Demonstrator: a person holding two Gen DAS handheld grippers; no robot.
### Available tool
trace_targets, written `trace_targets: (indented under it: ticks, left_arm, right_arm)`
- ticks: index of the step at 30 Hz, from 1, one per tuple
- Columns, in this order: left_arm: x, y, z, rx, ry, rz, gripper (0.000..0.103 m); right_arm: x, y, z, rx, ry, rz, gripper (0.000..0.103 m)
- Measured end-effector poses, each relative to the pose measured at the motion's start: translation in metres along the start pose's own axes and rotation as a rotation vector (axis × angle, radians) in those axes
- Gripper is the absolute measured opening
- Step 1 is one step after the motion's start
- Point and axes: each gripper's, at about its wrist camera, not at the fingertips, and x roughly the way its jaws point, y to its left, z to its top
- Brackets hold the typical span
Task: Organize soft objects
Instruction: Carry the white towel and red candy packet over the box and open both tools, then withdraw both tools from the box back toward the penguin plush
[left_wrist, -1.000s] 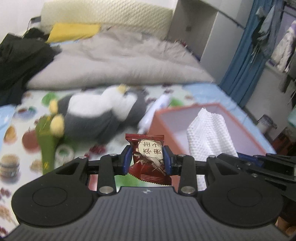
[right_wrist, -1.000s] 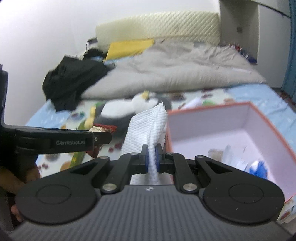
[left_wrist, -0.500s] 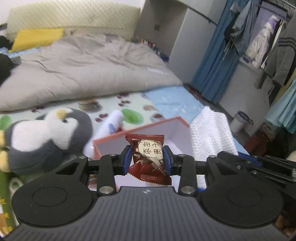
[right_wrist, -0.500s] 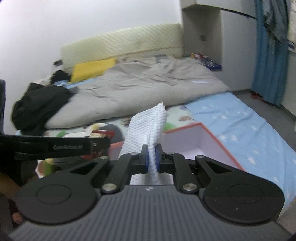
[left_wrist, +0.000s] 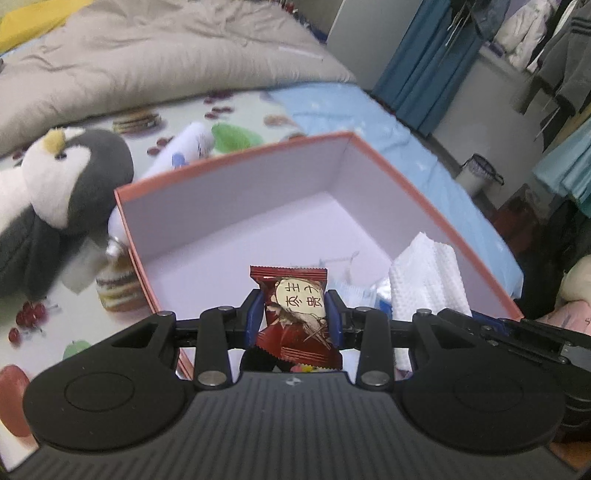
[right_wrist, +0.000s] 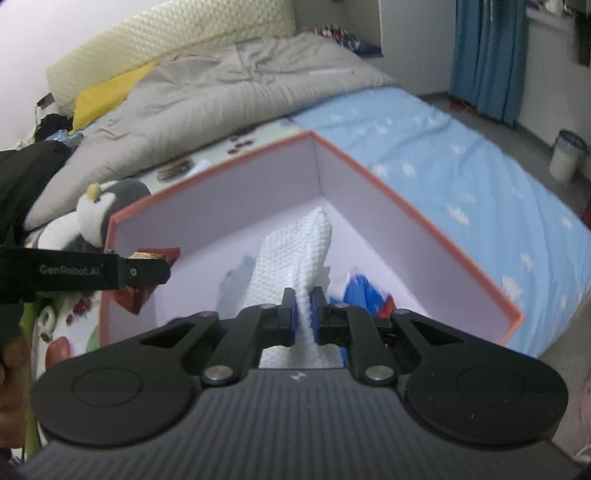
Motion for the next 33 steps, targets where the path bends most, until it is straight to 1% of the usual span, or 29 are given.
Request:
trace_targets:
  ticks: [4, 6, 7, 8, 9, 10, 16, 21, 25, 31, 33]
  left_arm:
    - [0.002, 0.002, -0.003, 0.003, 0.008, 0.01, 0.041]
    - [0.001, 0.002, -0.003, 0.008, 0.004, 0.014, 0.043]
    - [-0.002, 0.002, -0.003, 0.01, 0.006, 0.012, 0.044]
    - [-0.004, 0.002, -0.002, 0.008, 0.003, 0.011, 0.05]
    - [-0.007, 0.001, -0.002, 0.007, -0.002, 0.012, 0.055]
    - [-0.012, 0.001, -0.001, 0.008, -0.013, 0.015, 0.056]
    - [-0.049, -0.002, 0.002, 0.019, -0.078, 0.009, 0.056]
    - [-0.09, -0.008, -0.002, 0.044, -0.155, 0.007, 0.058]
    - [-0.122, -0.012, -0.013, 0.063, -0.205, 0.011, 0.059]
    - [-0.167, -0.008, -0.037, 0.069, -0.264, 0.02, 0.061]
    - [-0.181, -0.005, -0.047, 0.062, -0.278, 0.023, 0.064]
  right_arm:
    - [0.001, -0.004, -0.004, 0.007, 0.006, 0.006, 0.013]
    - [-0.002, -0.007, -0.005, 0.011, 0.003, 0.011, 0.016]
    - [-0.004, -0.007, -0.004, 0.012, 0.004, 0.012, 0.021]
    - [-0.005, -0.007, -0.003, 0.012, 0.005, 0.012, 0.025]
    - [-0.007, -0.006, -0.002, 0.012, 0.0, 0.013, 0.037]
    - [-0.01, -0.006, -0.001, 0.016, -0.009, 0.014, 0.042]
    - [-0.038, -0.003, 0.003, 0.022, -0.078, 0.043, 0.043]
    - [-0.069, 0.009, 0.007, 0.017, -0.153, 0.08, 0.043]
    - [-0.095, 0.022, 0.006, 0.003, -0.205, 0.112, 0.043]
    - [-0.128, 0.04, -0.004, -0.017, -0.262, 0.144, 0.043]
    - [-0.138, 0.047, -0.011, -0.025, -0.277, 0.161, 0.043]
